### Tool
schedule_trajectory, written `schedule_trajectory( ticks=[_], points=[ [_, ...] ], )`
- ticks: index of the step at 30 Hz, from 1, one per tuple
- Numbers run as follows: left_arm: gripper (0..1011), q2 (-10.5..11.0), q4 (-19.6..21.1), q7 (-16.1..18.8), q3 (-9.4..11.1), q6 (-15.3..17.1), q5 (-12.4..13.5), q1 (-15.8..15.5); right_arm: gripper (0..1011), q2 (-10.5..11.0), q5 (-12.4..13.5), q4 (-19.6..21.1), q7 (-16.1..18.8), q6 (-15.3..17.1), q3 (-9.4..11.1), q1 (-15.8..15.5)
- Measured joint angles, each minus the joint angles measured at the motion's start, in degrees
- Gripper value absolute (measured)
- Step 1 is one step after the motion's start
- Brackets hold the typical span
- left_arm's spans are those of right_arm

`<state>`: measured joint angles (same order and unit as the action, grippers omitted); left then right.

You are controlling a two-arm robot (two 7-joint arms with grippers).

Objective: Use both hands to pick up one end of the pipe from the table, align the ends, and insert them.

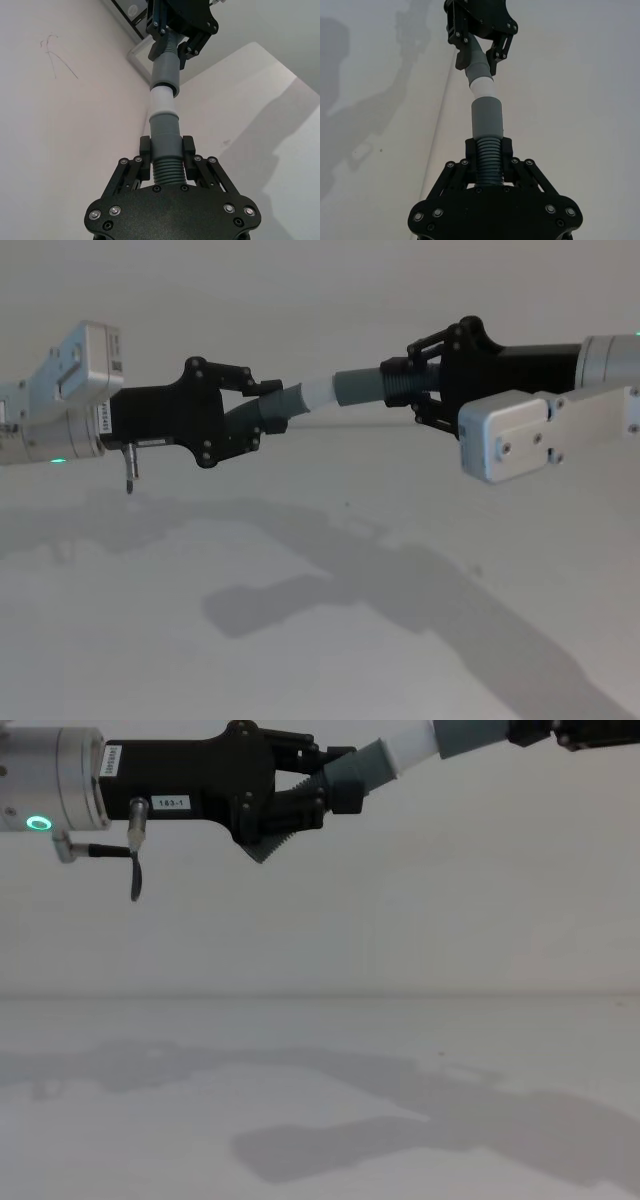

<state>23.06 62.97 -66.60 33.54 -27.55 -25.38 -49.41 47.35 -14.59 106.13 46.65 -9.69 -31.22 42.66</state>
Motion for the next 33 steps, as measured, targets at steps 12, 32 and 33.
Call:
schedule_trajectory(
  ticks=[12,32,33],
  points=[
    [339,0.04,0.00,0.03,0.00,0.00,0.00,0.00,252,-0.57,0.23,-0.69,0.39,0.56,-1.08,1.18],
    [339,0.00,0.01,0.06,0.00,0.00,-0.04,0.00,252,-1.81,0.17,-2.46,1.25,0.72,-2.77,4.20],
    [339,0.00,0.01,0.06,0.00,0.00,-0.03,0.00,252,-1.83,0.16,-2.49,1.31,0.72,-2.85,4.31]
  ],
)
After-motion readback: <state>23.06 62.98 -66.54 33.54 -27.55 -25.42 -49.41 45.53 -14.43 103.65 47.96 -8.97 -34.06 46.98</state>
